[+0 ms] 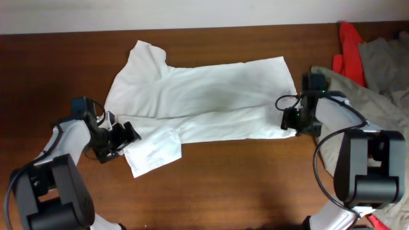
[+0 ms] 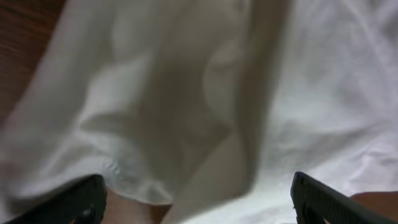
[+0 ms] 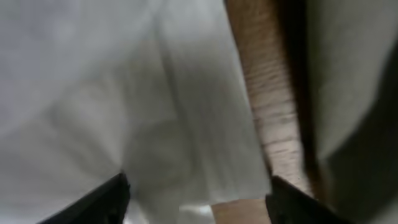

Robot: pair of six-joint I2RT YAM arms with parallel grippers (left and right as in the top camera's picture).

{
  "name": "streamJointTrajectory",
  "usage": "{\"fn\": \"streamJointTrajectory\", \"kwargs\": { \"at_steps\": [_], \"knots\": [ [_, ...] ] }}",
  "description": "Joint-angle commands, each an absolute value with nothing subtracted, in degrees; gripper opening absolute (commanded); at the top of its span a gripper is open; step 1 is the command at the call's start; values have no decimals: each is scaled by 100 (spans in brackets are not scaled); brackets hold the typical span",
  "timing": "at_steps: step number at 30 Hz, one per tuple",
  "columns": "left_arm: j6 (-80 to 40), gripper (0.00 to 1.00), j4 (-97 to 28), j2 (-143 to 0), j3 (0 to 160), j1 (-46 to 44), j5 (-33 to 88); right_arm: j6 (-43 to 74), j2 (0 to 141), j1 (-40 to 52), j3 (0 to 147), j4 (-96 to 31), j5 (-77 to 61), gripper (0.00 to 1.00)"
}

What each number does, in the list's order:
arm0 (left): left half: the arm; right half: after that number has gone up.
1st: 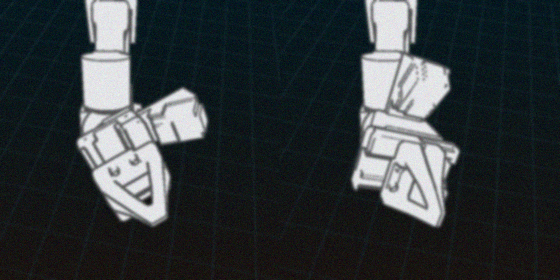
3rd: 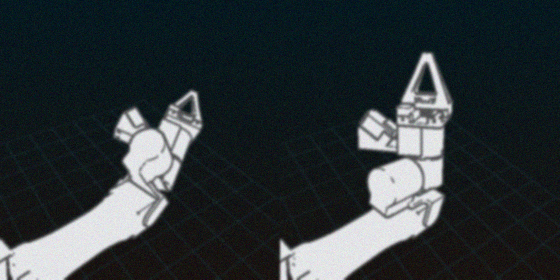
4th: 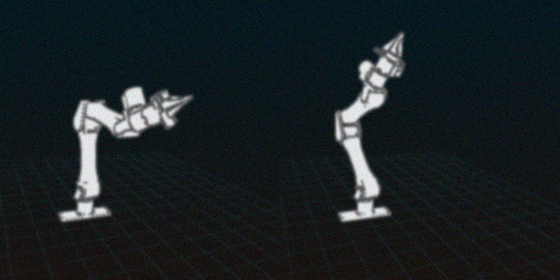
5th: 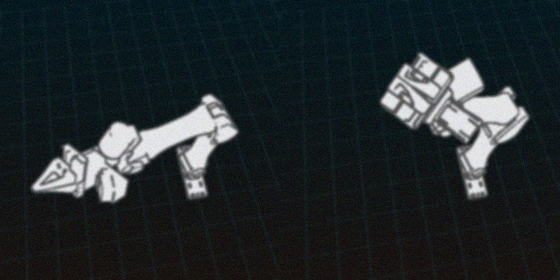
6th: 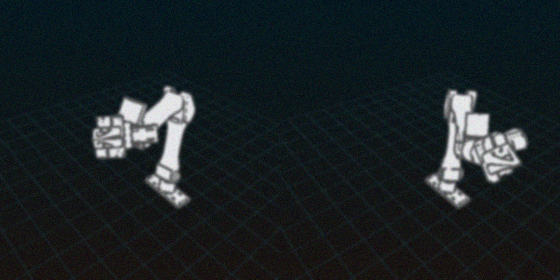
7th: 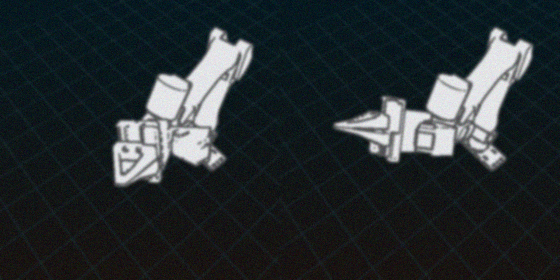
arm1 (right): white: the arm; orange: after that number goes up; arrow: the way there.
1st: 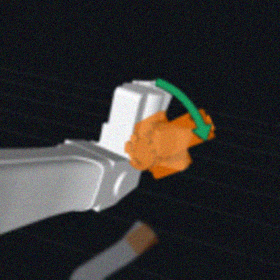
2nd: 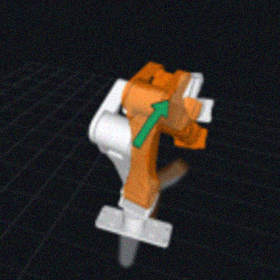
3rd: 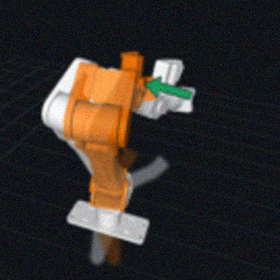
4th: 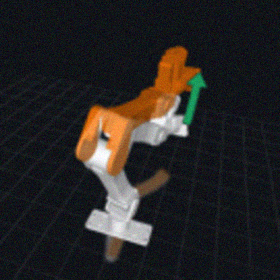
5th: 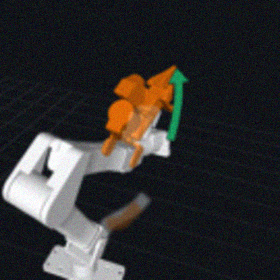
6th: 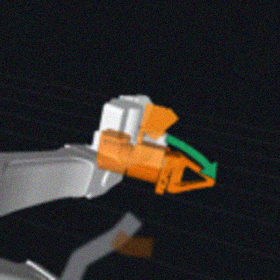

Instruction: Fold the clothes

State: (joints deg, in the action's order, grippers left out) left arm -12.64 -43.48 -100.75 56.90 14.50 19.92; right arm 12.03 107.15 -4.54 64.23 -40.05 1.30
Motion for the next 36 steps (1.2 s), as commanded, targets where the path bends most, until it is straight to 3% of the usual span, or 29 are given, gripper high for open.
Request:
{"fn": "streamJointTrajectory", "kwargs": {
  "at_steps": [1, 13, 19, 22, 24, 28, 29, 30, 32, 33, 36],
  "knots": [
    [-1142, 95, -4318, -10088, 5430, 1470, 1988, 1232, 10753, -491, 6215, -3962, 224, 72],
    [-880, 95, -5774, -8626, 5555, 1107, 1525, 1229, 10753, -491, 6215, -4014, 222, 72],
    [-1387, 72, -4683, -8628, 4624, 760, 1516, 1232, 10753, -491, 6215, -4051, 222, 73],
    [-1387, 69, -4145, -8665, 4353, 760, 1518, 1232, 10753, -491, 6215, -4069, 222, 73],
    [-1387, 59, -4045, -8746, 4270, 760, 1520, 1232, 10753, -491, 6215, -4106, 222, 73],
    [-1387, 59, -3809, -8766, 4080, 760, 1518, 1232, 10753, -491, 6215, -4112, 222, 73],
    [-1387, 50, -3747, -8766, 4058, 760, 1518, 1232, 10753, -491, 6215, -4117, 222, 72],
    [-1385, 32, -3739, -8764, 4053, 760, 1518, 1232, 10753, -491, 6215, -4121, 222, 73],
    [-1385, 7, -3739, -8764, 4053, 760, 1518, 1232, 10753, -491, 6215, -4130, 222, 73],
    [-1385, 0, -3732, -8764, 4053, 760, 1518, 1232, 10753, -491, 6215, -4132, 222, 73],
    [-1382, 1, -3717, -8761, 4178, 768, 1887, 1232, 10753, -491, 6215, -4139, 222, 73]
  ]
}}
